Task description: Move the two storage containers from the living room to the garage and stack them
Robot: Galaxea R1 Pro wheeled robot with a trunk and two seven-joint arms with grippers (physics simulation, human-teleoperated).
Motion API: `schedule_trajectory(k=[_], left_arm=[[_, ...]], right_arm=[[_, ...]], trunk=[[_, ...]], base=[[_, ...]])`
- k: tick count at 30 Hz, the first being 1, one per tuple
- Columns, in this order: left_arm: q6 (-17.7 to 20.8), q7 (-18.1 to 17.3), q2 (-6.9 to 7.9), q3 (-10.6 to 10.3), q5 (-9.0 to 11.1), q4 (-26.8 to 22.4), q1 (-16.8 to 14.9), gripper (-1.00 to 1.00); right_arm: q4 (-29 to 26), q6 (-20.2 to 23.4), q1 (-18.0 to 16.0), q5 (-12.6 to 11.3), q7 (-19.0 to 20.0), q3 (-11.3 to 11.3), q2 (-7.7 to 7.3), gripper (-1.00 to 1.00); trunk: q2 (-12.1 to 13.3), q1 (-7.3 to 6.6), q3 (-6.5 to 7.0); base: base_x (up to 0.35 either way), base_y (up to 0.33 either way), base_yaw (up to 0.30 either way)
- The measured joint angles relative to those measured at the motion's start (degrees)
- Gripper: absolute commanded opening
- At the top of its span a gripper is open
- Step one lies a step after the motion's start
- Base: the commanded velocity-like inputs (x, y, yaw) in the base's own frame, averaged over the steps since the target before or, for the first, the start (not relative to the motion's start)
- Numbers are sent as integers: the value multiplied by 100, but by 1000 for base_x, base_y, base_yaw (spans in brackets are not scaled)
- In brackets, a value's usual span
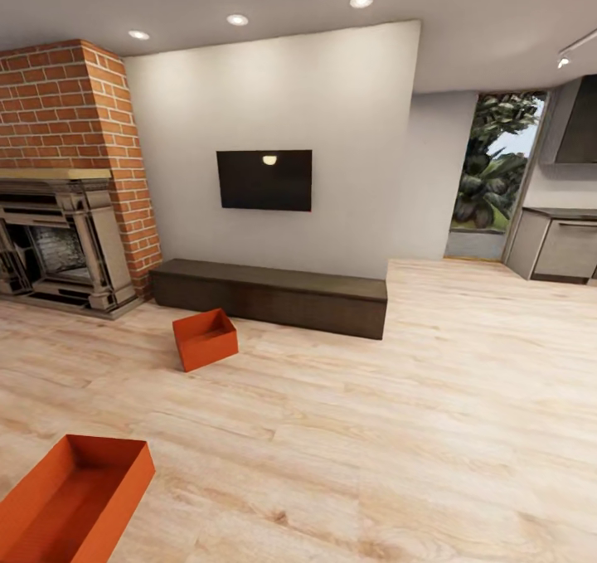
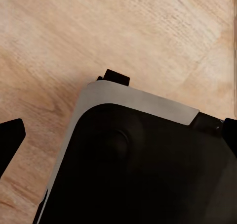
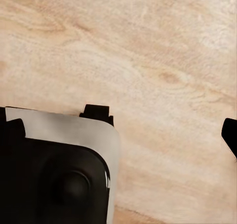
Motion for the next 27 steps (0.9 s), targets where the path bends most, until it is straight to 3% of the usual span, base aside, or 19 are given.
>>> schedule_trajectory(k=[11,27], left_arm=[[3,-1,-5,-7,-16,0,0,100],[2,-2,-4,-7,-9,0,0,100]], right_arm=[[0,-11,-3,9,0,1,-8,100],[0,-21,-1,16,0,8,-25,100]], trunk=[[0,0,0],[0,1,0]], base=[[321,-11,165],[281,-154,269]])
